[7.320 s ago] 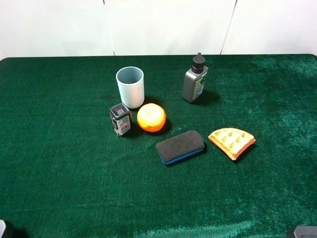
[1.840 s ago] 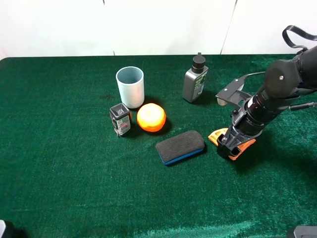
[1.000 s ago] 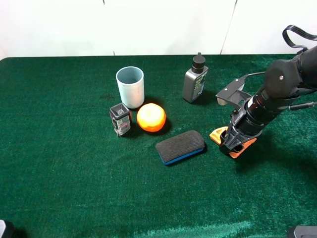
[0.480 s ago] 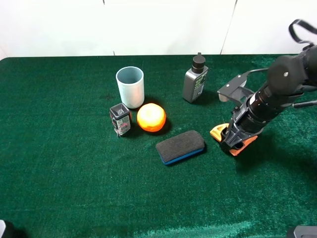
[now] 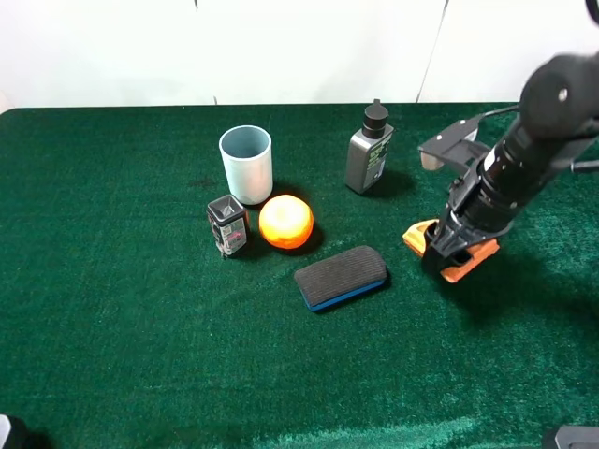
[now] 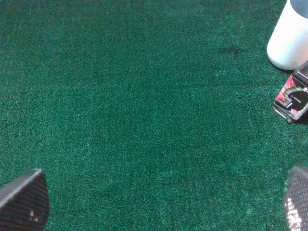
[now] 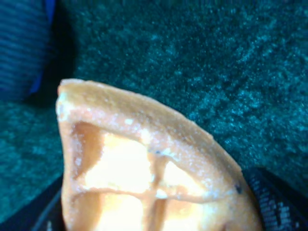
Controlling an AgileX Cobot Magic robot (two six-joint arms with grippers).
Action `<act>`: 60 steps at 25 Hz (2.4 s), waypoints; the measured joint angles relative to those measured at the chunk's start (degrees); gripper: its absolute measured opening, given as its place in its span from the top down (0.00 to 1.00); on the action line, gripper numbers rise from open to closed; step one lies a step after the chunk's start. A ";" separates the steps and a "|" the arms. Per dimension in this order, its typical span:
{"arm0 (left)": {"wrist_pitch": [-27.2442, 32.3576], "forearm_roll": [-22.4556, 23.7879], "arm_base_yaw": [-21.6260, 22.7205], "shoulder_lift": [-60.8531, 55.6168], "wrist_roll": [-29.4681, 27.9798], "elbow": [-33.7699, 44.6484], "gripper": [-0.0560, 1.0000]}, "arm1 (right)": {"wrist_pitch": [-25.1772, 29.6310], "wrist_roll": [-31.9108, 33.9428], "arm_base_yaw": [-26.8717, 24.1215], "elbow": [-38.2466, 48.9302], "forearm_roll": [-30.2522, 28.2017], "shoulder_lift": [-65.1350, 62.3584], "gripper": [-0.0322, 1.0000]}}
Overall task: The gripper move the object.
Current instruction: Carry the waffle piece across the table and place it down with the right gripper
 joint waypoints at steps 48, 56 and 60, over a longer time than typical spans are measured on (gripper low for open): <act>0.00 0.00 0.00 0.00 0.00 0.00 0.01 | 11.87 27.25 -9.28 -35.82 -1.24 17.10 0.47; 0.00 0.00 0.00 0.00 0.00 0.00 0.01 | 5.06 29.78 -9.28 -35.94 -1.24 21.88 0.47; 0.00 0.00 0.00 0.00 0.00 0.00 0.01 | 2.72 29.98 -9.28 -35.94 -1.19 23.29 0.47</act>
